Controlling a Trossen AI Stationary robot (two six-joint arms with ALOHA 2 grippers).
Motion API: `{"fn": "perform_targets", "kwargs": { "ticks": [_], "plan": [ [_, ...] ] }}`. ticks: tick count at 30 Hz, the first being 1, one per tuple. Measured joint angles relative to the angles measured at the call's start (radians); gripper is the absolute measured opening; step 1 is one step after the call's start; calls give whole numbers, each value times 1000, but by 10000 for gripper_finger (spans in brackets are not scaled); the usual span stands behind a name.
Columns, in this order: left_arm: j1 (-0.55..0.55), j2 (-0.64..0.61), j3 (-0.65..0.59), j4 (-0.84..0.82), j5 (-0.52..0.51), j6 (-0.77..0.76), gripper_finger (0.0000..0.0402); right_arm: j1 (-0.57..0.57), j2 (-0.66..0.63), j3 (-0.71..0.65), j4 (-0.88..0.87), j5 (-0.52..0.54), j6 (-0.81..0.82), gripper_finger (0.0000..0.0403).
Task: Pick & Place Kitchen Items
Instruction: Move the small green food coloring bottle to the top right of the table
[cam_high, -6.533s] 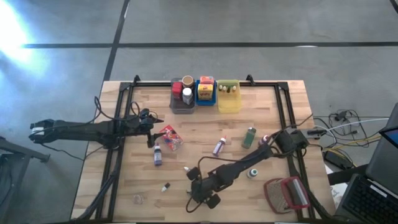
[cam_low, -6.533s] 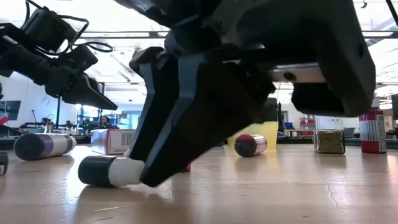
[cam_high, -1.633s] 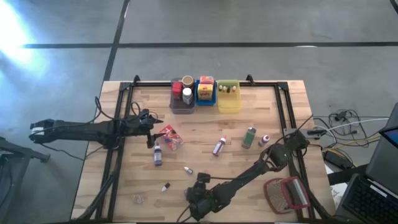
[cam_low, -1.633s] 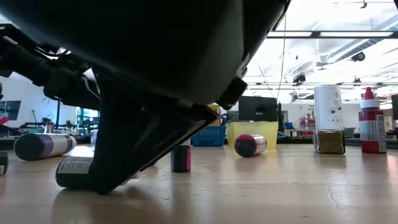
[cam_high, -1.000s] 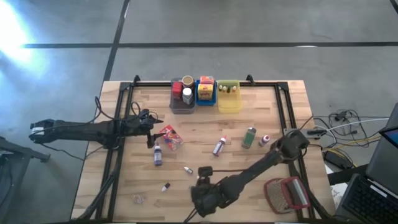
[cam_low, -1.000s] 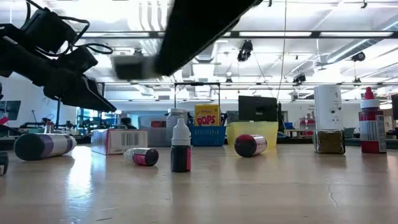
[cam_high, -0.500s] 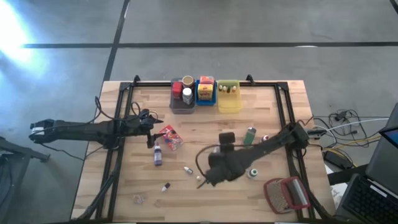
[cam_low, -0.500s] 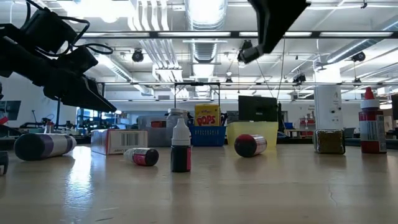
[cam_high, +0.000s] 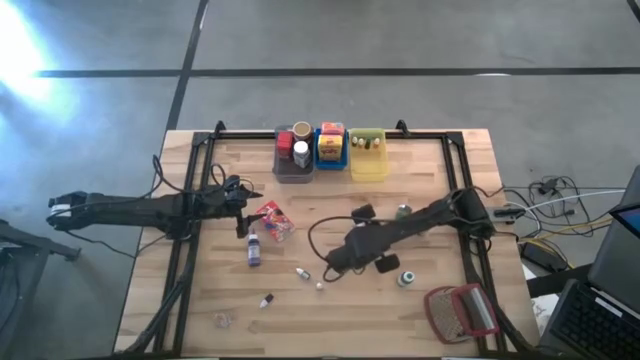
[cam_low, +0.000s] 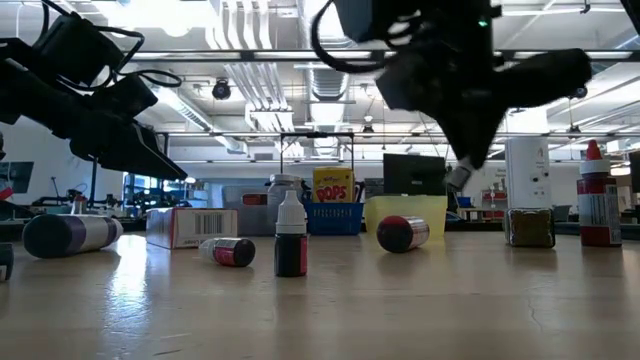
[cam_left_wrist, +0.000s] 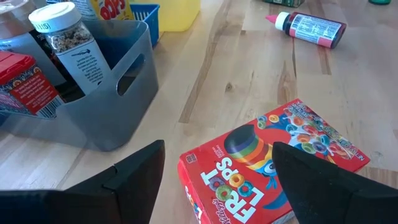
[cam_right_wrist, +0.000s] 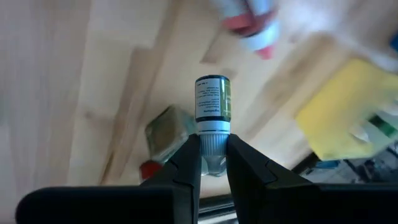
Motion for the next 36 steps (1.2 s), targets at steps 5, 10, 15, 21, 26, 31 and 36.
{"fn": "perform_targets", "kwargs": {
  "ticks": [5, 10, 15, 21, 26, 31, 36],
  "plan": [
    [0, 0, 0, 0, 0, 0, 301, 9, 2, -90, 0, -18, -77, 53],
    [0, 0, 0, 0, 0, 0, 303, 9, 2, -155, 3, -10, -122, 53],
    [0, 0, 0, 0, 0, 0, 300, -2, 2, -173, 6, 119, -195, 54],
    [0, 0, 0, 0, 0, 0, 302, -88, 2, -173, 7, 140, -254, 53],
    [0, 0, 0, 0, 0, 0, 301, -157, 2, -175, 25, 153, -292, 50],
    [0, 0, 0, 0, 0, 0, 301, -214, 3, -183, 73, 172, -348, 49],
    [0, 0, 0, 0, 0, 0, 302, -263, 3, -211, 94, 198, -389, 49]
  ]
}}
